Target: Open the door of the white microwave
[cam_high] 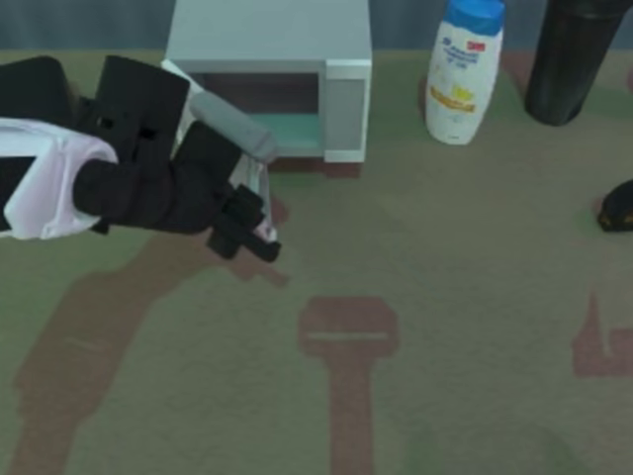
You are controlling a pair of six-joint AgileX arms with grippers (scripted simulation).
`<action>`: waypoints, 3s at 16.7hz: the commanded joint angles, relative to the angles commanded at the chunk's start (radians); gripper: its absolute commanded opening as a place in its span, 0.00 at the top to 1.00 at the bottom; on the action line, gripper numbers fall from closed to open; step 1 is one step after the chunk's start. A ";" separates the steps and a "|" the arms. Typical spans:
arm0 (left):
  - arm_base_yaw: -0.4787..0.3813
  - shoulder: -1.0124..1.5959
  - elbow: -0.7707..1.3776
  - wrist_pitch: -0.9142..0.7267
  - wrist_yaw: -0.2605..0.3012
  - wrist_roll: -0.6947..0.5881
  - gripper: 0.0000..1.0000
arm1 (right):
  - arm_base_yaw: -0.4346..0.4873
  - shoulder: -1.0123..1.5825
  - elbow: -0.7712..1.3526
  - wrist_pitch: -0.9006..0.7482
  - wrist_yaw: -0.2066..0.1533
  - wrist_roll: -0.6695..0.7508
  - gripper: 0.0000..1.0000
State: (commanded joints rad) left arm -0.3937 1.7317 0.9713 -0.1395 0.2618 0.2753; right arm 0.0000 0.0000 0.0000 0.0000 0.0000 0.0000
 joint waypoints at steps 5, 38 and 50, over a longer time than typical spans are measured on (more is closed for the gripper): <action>0.000 0.000 0.000 0.000 0.000 0.000 1.00 | 0.000 0.000 0.000 0.000 0.000 0.000 0.00; 0.040 -0.013 -0.011 -0.028 0.065 0.088 1.00 | 0.000 0.000 0.000 0.000 0.000 0.000 0.00; 0.040 -0.013 -0.011 -0.028 0.065 0.088 1.00 | 0.000 0.000 0.000 0.000 0.000 0.000 0.00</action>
State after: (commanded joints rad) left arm -0.3541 1.7184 0.9603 -0.1678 0.3271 0.3632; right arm 0.0000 0.0000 0.0000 0.0000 0.0000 0.0000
